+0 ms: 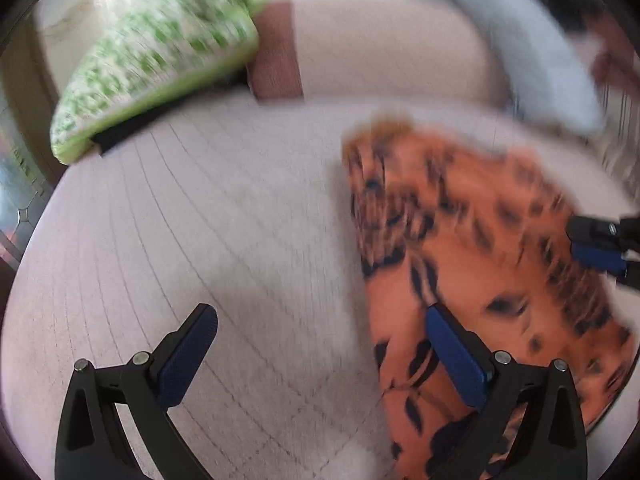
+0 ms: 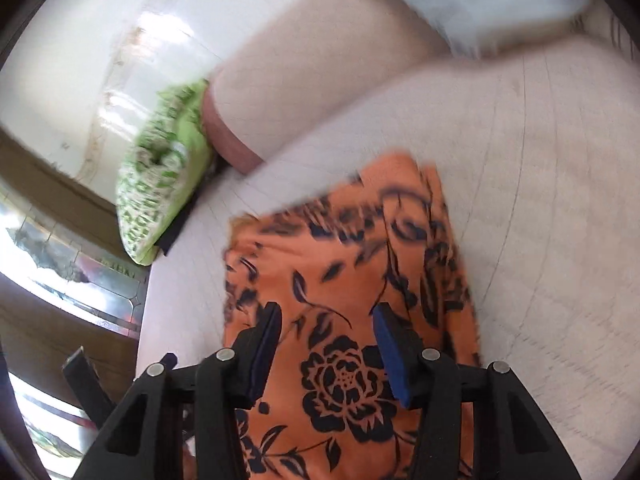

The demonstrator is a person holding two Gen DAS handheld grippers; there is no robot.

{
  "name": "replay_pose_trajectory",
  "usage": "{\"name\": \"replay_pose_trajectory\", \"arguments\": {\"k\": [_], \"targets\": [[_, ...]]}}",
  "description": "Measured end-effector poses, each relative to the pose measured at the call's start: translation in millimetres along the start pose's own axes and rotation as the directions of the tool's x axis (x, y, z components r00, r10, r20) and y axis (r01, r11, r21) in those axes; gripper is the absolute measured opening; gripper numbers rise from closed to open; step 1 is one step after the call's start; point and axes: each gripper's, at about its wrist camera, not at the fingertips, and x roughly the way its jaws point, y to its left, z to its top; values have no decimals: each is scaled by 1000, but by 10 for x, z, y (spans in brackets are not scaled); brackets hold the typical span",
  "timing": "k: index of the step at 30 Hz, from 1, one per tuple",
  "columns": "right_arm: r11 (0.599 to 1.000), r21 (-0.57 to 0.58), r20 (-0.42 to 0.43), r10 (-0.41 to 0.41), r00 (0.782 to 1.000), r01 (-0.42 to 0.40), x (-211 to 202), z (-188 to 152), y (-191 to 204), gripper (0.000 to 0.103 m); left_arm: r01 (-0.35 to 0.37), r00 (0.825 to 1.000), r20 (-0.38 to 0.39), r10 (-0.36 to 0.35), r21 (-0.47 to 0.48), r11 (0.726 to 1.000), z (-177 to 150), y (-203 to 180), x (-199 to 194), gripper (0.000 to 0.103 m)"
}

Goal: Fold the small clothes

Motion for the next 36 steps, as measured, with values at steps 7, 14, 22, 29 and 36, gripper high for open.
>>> {"name": "replay_pose_trajectory", "arguments": {"k": [7,14,22,29,36], "targets": [[1000,-19,8,-7,1000,7,-70,12,35,47,21,1000,10,-21,-17,1000,32,87,-33,103],[998,-69,95,-3,995,10,-467,-53,-34,64,-14,999,29,14,14,1000,-25,38,-78,103],[998,-49,77,-37,996,41,-569,-17,-271,65,-25,998,55,24,13,1000,4,29,-150,103],[997,-73,91,-21,996,28,-623,-15,-337,65,-22,997,73,21,19,1000,8,14,-189,103],[999,-52,81,3,997,1,-583,-13,-468,65,12,996,88,-13,7,1000,26,22,-221,103]]}}
